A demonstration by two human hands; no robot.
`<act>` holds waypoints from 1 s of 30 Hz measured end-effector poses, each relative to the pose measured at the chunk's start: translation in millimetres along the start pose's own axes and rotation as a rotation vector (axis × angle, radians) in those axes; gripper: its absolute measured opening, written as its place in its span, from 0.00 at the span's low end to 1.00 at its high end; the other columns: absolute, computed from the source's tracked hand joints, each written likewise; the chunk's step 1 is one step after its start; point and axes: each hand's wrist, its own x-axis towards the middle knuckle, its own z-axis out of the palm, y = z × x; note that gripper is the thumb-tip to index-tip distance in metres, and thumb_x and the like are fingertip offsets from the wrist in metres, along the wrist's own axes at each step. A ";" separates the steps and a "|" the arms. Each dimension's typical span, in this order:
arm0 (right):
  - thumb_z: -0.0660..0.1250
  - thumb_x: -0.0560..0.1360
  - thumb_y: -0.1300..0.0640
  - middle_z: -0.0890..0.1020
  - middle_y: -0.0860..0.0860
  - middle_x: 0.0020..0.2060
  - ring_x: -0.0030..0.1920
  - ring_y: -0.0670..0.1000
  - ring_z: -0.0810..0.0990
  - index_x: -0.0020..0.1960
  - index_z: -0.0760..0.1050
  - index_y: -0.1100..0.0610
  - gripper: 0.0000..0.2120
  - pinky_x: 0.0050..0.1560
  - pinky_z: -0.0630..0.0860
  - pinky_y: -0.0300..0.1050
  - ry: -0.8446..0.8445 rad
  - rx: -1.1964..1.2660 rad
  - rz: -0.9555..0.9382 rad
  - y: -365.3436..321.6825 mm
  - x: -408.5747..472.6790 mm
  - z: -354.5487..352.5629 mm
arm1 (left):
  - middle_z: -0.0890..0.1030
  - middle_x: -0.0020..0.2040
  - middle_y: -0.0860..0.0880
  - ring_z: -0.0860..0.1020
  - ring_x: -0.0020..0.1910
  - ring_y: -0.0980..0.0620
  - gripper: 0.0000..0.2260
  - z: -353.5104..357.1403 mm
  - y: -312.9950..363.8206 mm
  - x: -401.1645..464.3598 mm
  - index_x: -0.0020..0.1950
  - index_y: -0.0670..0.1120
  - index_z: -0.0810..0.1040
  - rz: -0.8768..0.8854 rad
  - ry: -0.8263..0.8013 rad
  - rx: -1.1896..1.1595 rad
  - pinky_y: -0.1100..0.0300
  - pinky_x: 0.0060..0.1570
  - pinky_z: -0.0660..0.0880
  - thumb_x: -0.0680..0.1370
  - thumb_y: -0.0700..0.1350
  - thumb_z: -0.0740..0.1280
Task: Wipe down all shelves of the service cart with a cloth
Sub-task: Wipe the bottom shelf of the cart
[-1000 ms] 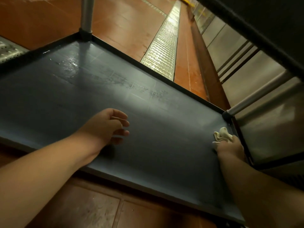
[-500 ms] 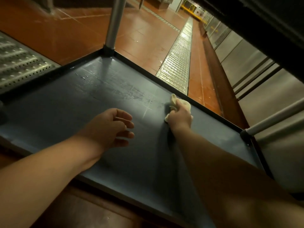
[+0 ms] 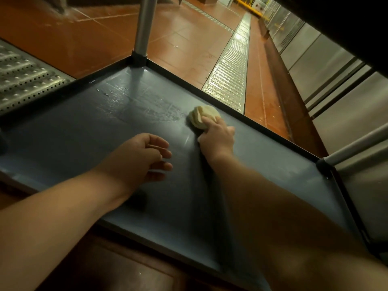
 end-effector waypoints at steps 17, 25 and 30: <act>0.73 0.73 0.59 0.66 0.58 0.72 0.68 0.66 0.67 0.78 0.60 0.43 0.39 0.65 0.69 0.63 0.050 -0.018 0.759 200.6 -43.3 -103.0 | 0.80 0.50 0.42 0.81 0.42 0.49 0.12 26.2 21.7 -8.4 0.56 0.41 0.74 0.028 -0.081 0.081 0.54 0.41 0.79 0.78 0.32 0.56; 0.65 0.76 0.61 0.65 0.62 0.69 0.62 0.63 0.70 0.77 0.61 0.41 0.34 0.68 0.68 0.57 0.080 0.173 0.537 67.8 -13.0 -47.8 | 0.79 0.42 0.46 0.80 0.34 0.50 0.13 -24.8 24.6 -16.0 0.47 0.45 0.74 -0.012 0.042 0.024 0.57 0.33 0.75 0.77 0.30 0.55; 0.61 0.74 0.64 0.67 0.62 0.65 0.50 0.53 0.65 0.76 0.63 0.38 0.35 0.64 0.69 0.53 -0.016 0.207 0.255 -34.4 3.1 -4.0 | 0.80 0.45 0.45 0.80 0.38 0.48 0.12 -79.7 25.2 -31.1 0.49 0.46 0.75 0.014 0.130 0.007 0.55 0.34 0.75 0.78 0.31 0.56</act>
